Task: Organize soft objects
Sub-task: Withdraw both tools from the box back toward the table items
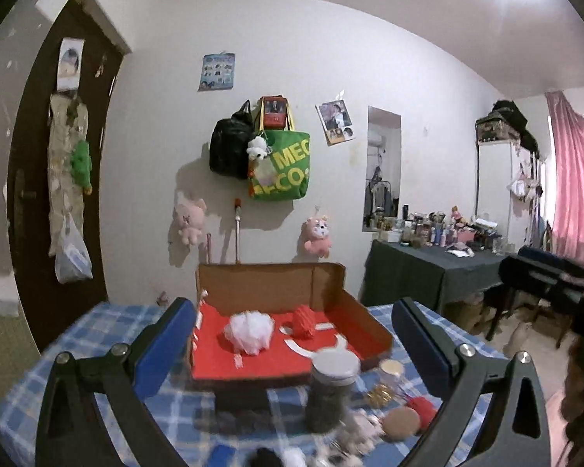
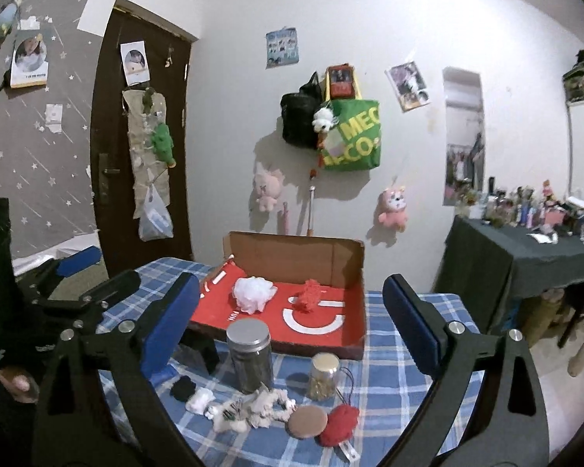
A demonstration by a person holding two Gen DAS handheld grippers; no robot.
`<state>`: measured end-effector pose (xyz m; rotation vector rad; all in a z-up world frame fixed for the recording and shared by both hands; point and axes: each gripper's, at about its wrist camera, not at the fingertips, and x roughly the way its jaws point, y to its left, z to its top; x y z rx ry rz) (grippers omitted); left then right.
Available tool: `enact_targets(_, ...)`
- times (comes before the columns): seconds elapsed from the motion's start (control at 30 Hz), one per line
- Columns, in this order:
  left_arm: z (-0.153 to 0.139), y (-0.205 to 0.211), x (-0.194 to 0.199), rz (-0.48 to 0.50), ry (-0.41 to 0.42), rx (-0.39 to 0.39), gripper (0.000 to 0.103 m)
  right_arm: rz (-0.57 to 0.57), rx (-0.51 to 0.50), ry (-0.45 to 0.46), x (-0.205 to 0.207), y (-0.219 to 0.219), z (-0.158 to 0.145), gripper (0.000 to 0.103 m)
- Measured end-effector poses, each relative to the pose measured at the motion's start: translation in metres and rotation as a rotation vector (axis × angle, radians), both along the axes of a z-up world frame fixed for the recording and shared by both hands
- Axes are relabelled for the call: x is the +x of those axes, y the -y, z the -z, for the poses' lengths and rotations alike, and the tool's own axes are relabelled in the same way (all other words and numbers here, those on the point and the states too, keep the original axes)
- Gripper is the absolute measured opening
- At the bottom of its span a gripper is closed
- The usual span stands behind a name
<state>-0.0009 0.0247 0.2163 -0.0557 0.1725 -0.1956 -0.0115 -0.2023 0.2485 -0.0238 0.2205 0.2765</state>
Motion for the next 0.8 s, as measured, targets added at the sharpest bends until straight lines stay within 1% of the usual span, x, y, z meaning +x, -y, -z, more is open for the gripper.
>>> enact_targets(0.13,0.014,0.003,-0.021,-0.020,0.021,0.003,0.103,0.048,-0.017,0.032,-0.022,-0.005,0.024,0.096)
enact_targets(0.23,0.028,0.007,-0.035,-0.027,0.022,0.009,0.103,0.084,-0.022,0.037,-0.029,-0.009,0.042,0.096)
enact_targets(0.33,0.044,0.010,-0.044,-0.042,0.014,0.013,0.103,0.119,-0.033,0.021,-0.031,-0.012,0.065,0.096)
enact_targets(0.43,0.061,0.014,-0.045,-0.052,-0.006,0.018,0.103,0.142,-0.033,-0.018,-0.028,-0.011,0.089,0.096)
enact_targets(0.53,0.076,0.017,-0.042,-0.065,-0.042,0.033,0.103,0.142,-0.008,-0.078,-0.023,-0.008,0.111,0.096)
enact_targets(0.67,0.101,0.018,-0.033,-0.080,-0.115,0.046,0.103,0.180,-0.033,-0.143,-0.014,-0.006,0.137,0.096)
enact_targets(0.8,0.123,0.018,-0.024,-0.091,-0.184,0.047,0.103,0.176,-0.012,-0.211,-0.008,-0.003,0.159,0.096)
